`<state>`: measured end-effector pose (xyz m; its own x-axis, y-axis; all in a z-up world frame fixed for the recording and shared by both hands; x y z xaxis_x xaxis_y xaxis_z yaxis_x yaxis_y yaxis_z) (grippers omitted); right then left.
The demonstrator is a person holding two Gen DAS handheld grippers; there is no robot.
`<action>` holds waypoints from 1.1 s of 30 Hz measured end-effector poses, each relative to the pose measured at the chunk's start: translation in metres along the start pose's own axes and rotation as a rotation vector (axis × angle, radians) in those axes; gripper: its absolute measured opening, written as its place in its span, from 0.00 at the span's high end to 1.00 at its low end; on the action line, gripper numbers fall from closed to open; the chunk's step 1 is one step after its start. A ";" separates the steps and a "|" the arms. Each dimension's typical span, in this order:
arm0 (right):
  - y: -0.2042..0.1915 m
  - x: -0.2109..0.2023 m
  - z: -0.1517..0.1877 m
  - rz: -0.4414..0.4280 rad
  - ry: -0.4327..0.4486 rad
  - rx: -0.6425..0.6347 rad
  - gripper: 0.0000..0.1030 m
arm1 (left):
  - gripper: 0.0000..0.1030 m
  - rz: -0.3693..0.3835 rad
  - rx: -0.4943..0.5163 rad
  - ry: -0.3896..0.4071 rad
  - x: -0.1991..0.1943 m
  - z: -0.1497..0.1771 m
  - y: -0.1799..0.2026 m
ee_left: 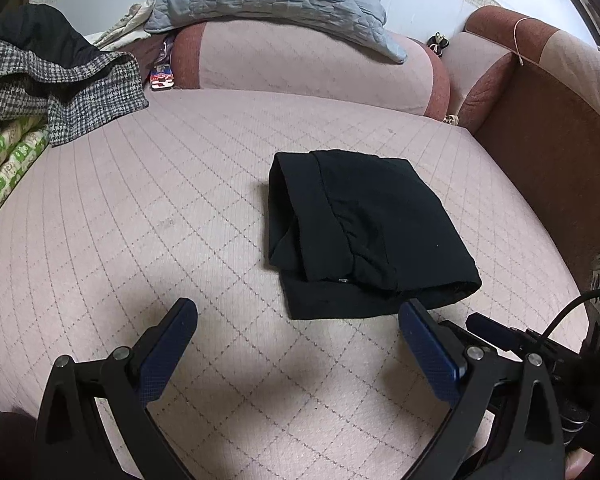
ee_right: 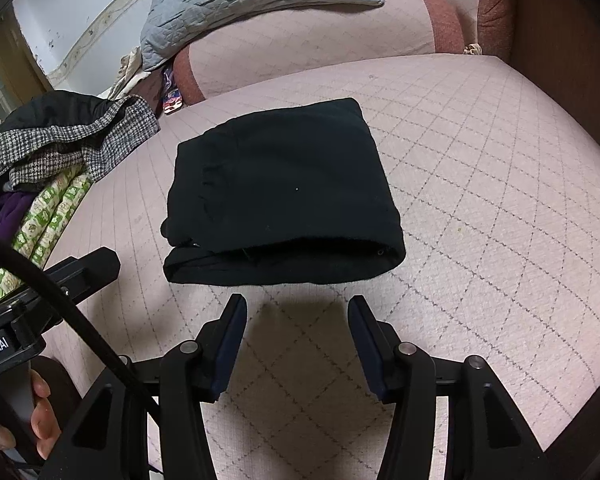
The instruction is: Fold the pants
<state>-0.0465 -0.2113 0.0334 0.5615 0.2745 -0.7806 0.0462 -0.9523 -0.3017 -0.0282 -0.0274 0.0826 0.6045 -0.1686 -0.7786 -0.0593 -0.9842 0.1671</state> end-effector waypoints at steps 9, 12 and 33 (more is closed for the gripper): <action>0.004 -0.011 -0.002 -0.003 0.043 -0.004 0.44 | 0.02 -0.019 -0.002 -0.029 0.008 0.003 0.001; 0.009 -0.017 -0.005 0.004 0.067 -0.006 0.42 | 0.02 -0.034 0.002 -0.041 0.011 0.004 0.002; 0.070 -0.030 -0.060 -0.043 0.120 0.077 0.36 | 0.02 0.149 -0.175 -0.066 0.036 -0.042 -0.040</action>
<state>-0.0108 -0.2942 0.0684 0.6552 0.2922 -0.6967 0.0112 -0.9258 -0.3778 0.0291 0.0079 0.0728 0.5457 -0.3204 -0.7743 -0.0018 -0.9245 0.3812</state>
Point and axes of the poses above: each gripper's, at about its wrist camera, not at the fingertips, and x roughly the way its jaws point, y to its right, z to its underside, the point moved 1 cm from there along x, roughly the way its jaws point, and after that the axes turned 2 degrees about -x, right-handed, at the moved point
